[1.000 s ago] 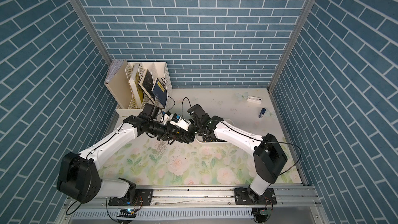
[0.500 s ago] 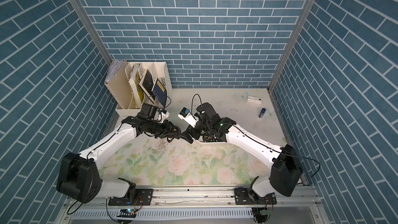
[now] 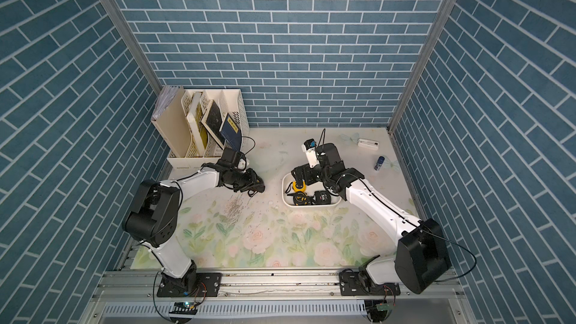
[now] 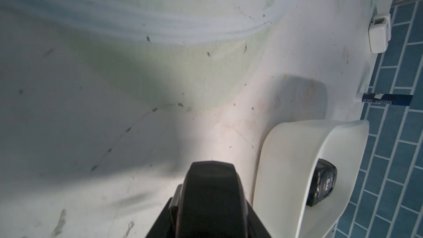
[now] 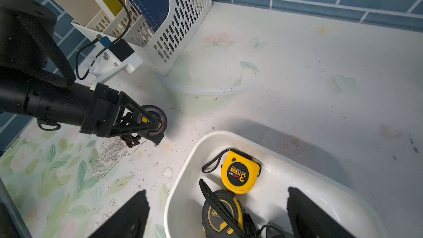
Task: Take the tape measure out of the storage box
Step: Place the tape measure at the center of the board.
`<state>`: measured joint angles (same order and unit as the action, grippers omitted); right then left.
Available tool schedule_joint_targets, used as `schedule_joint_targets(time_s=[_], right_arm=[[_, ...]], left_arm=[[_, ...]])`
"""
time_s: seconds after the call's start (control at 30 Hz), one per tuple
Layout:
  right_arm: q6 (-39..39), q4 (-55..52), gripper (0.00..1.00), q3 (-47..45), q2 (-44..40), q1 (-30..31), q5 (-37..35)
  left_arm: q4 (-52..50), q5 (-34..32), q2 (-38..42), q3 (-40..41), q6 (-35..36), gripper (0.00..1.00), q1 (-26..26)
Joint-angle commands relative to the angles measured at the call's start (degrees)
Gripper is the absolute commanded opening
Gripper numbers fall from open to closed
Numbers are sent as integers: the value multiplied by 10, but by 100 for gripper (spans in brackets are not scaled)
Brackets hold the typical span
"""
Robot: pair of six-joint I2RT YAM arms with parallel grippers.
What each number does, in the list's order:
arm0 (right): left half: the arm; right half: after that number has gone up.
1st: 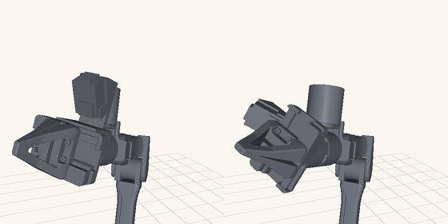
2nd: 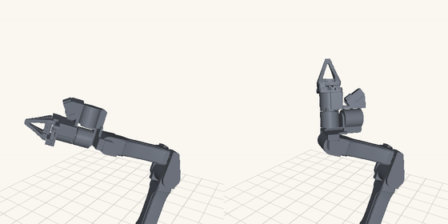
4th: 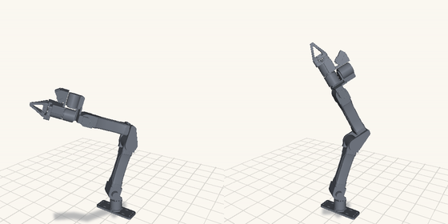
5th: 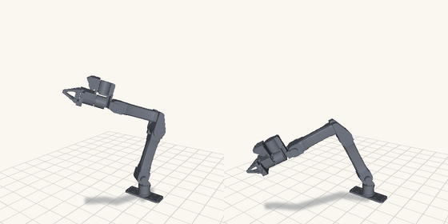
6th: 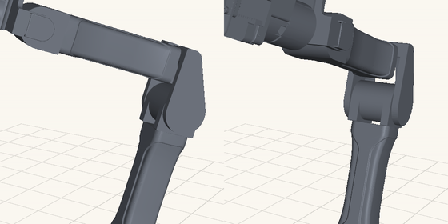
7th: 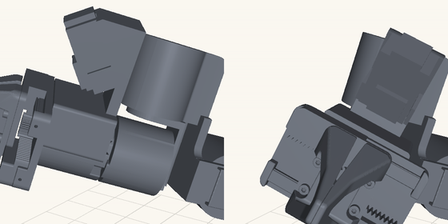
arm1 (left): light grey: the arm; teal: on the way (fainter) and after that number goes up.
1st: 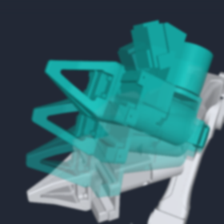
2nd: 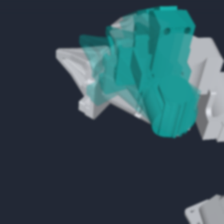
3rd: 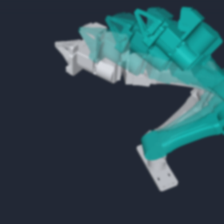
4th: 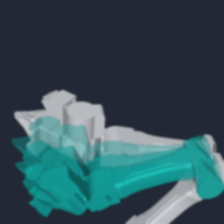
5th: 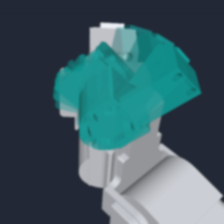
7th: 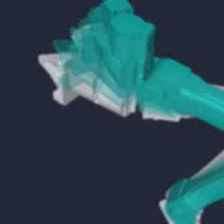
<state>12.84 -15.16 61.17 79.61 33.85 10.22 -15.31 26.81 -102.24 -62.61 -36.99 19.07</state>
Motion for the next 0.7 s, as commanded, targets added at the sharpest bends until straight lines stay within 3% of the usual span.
schedule_joint_targets(time_s=[0.0, 0.4, 0.67], right_arm=[[54, -44, 91, 25, 35, 0, -24], [115, -192, 91, 85, 125, -15, -96], [125, -217, 84, 129, 188, -18, -112]], left_arm=[[38, -6, -24, -31, 18, 0, -3], [49, -20, -84, -36, 38, 3, -7], [31, -39, -96, -32, 38, 33, -11]])
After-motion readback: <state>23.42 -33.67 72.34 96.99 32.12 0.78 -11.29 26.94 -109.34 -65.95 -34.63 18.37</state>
